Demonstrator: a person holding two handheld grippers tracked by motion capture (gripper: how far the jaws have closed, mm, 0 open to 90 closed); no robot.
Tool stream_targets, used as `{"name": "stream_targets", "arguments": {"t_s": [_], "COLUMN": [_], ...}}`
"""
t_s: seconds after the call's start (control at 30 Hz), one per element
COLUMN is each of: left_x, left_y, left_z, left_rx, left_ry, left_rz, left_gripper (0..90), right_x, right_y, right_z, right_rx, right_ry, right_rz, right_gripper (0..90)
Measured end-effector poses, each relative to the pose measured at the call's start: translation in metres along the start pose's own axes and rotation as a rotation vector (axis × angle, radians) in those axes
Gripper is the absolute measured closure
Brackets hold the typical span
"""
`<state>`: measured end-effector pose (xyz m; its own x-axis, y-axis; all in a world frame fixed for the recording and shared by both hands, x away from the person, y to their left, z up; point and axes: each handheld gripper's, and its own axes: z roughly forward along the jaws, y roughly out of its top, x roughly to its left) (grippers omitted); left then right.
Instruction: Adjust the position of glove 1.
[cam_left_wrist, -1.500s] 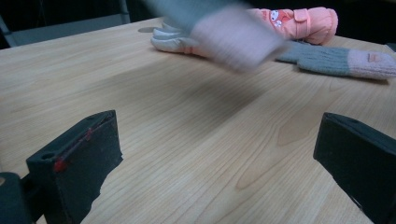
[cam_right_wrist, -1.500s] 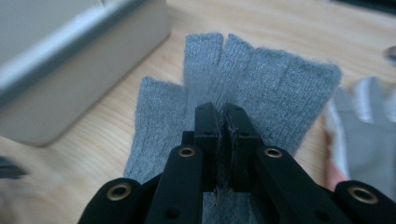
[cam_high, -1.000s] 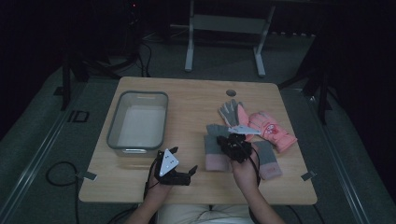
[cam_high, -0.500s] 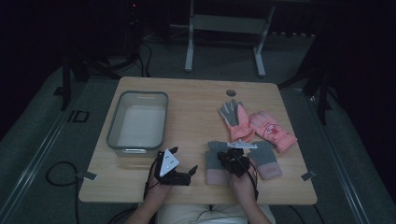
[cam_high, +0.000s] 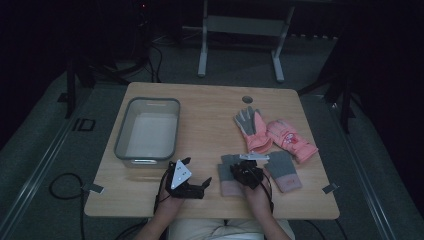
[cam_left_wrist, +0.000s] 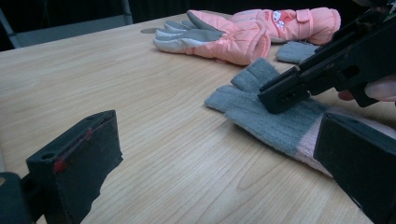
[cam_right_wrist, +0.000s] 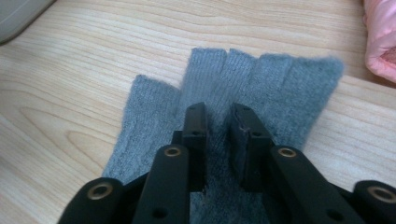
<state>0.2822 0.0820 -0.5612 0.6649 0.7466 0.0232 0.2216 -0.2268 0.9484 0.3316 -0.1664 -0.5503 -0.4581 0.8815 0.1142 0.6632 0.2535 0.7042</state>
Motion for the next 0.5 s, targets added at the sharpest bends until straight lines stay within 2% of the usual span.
{"name": "stream_targets", "arguments": {"t_s": [0.1,0.17,0.27,0.43,0.5], "left_x": [0.000,0.000,0.000,0.000,0.000], "left_y": [0.000,0.000,0.000,0.000,0.000], "left_z": [0.000,0.000,0.000,0.000,0.000], "left_rx": [-0.001,-0.001,0.001,0.001,0.000], "left_ry": [0.001,0.001,0.000,-0.001,0.000], "left_rz": [0.001,0.000,0.000,0.003,0.001], "left_gripper": [0.3,0.4,0.3,0.4,0.3], "right_x": [0.000,-0.001,-0.005,-0.027,-0.039], "right_y": [0.001,0.004,0.013,0.025,0.027], "right_z": [-0.002,-0.008,-0.021,-0.043,-0.052], "right_rx": [-0.007,-0.020,-0.061,-0.110,-0.120], "right_ry": [0.004,-0.007,0.002,0.018,0.033], "right_rz": [-0.009,-0.036,-0.087,-0.194,-0.221], "right_gripper": [69.8,68.5,66.2,65.3,64.8]}}
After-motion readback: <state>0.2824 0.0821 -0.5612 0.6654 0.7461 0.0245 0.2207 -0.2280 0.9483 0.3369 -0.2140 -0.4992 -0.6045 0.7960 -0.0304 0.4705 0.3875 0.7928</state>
